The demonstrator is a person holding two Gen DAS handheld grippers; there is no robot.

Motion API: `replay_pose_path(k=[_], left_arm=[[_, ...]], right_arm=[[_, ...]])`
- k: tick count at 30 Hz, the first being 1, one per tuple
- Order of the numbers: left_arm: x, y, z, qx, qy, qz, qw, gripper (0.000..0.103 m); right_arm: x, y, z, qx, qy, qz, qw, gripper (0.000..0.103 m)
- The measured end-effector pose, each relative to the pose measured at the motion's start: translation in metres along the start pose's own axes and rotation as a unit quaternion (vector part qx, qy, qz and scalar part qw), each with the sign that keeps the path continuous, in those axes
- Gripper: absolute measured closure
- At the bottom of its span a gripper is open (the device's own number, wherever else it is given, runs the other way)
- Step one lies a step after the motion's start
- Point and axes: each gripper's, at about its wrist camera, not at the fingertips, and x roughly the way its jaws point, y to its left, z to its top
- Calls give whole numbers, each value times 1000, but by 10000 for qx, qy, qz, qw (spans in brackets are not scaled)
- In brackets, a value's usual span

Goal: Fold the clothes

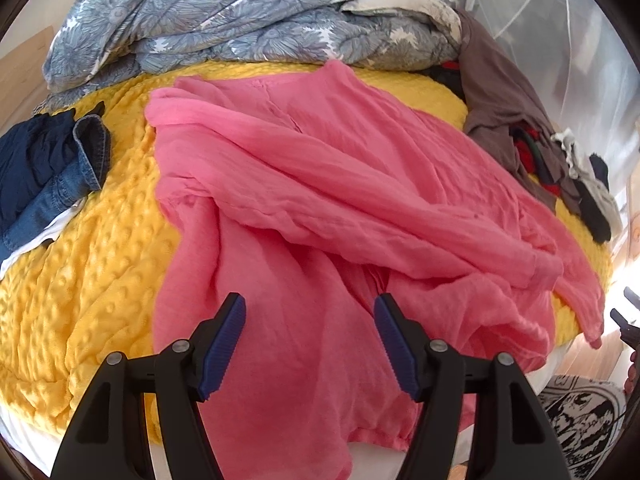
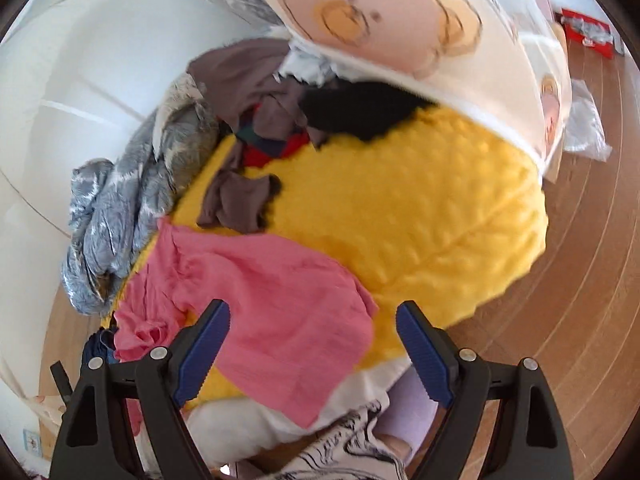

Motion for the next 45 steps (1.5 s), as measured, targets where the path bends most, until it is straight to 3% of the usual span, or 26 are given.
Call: replay_pose_path(k=[10, 12, 14, 15, 17, 19, 24, 29, 36, 45], left_arm=[[-3, -3, 0, 86, -63, -15, 9999, 33], [-3, -2, 0, 86, -71, 1, 9999, 33], [-4, -1, -1, 70, -76, -3, 9999, 33], [-5, -1, -1, 61, -80, -5, 9999, 33], [-5, 0, -1, 48, -86, -1, 10000, 33], [-5, 1, -1, 45, -85, 20, 10000, 33], [-6, 3, 0, 31, -126, 30, 9999, 33], [-10, 4, 0, 19, -197, 7, 9998, 33], [-19, 5, -1, 107, -350, 66, 9993, 33], [-35, 12, -2, 101, -657, 79, 9978, 33]], right_arm=[[36, 36, -22, -858, 728, -466, 9926, 19], [38, 45, -25, -1102, 690, -646, 9894, 27], [42, 55, -29, -1416, 747, -900, 9830, 48], [45, 61, -32, -1614, 796, -1061, 9779, 53], [50, 72, -39, -1993, 822, -1365, 9669, 77], [53, 82, -44, -2322, 778, -1628, 9558, 89], [41, 103, -53, -2905, 303, -1981, 9357, 94], [33, 128, -54, -3259, -7, -2063, 9226, 95], [25, 162, -56, -3585, -259, -1953, 9125, 95], [5, 221, -50, -4088, -939, -1648, 8927, 97]])
